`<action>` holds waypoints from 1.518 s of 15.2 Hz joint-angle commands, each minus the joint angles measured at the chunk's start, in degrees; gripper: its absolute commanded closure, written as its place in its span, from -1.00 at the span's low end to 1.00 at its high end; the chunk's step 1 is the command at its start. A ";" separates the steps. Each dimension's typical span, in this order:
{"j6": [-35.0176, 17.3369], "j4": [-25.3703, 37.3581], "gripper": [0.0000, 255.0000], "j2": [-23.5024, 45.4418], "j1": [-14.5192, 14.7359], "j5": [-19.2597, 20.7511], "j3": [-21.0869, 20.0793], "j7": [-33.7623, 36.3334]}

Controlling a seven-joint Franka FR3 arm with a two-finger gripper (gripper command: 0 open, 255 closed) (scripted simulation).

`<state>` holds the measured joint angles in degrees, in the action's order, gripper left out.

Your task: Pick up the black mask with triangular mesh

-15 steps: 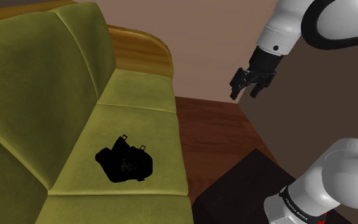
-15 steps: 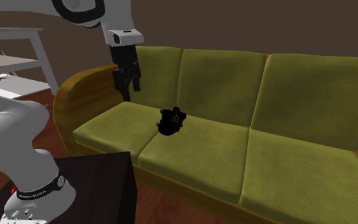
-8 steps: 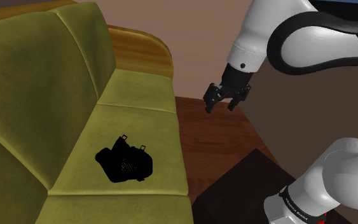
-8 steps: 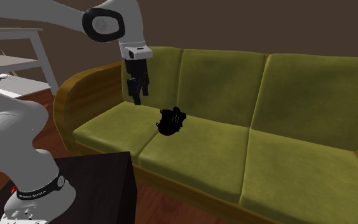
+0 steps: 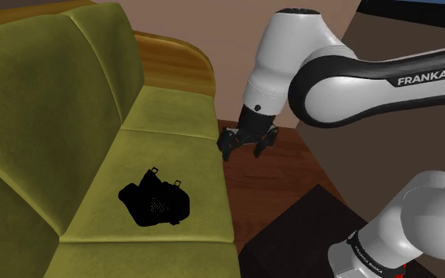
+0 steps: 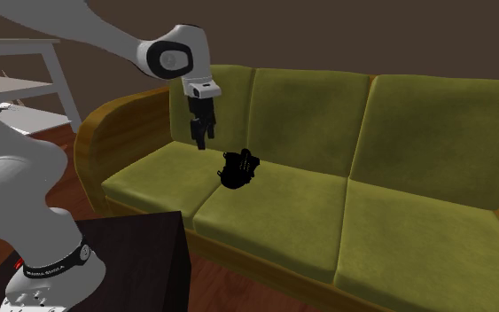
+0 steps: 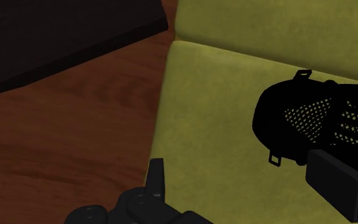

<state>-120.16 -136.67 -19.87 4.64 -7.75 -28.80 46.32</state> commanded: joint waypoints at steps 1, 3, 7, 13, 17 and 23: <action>-2.08 2.00 -1.00 4.24 -0.32 1.32 -2.46 3.59; -4.07 4.01 -1.00 8.67 -0.59 3.40 -4.74 7.39; -7.15 8.97 -1.00 18.47 -0.55 9.77 -8.40 16.00; -8.58 18.98 -1.00 34.19 4.08 21.81 -8.84 29.05; -7.83 27.31 -1.00 43.95 9.53 27.85 -6.55 35.27; -6.68 37.25 -1.00 53.95 15.66 32.17 -3.55 39.55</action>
<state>-126.73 -100.20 33.10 19.78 23.96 -32.73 85.49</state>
